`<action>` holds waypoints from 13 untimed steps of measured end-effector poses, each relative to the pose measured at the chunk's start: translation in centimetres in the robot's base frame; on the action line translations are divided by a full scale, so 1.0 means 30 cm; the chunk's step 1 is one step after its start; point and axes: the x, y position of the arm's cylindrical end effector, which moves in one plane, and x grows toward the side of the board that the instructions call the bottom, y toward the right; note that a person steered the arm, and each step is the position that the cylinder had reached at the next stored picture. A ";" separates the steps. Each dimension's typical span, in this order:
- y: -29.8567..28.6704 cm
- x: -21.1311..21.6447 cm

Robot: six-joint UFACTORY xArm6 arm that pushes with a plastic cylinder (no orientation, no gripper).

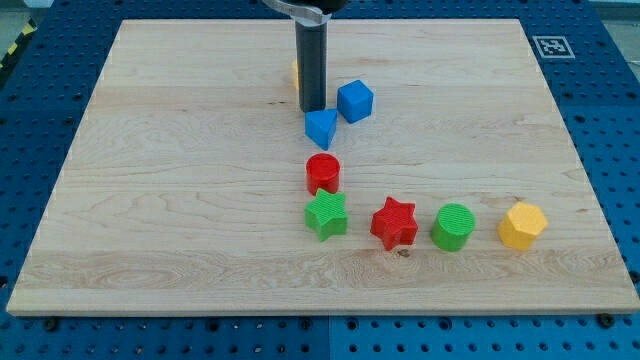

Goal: Push the blue cube left a bit

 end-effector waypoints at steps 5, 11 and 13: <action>-0.011 0.089; 0.212 -0.345; 0.342 -0.084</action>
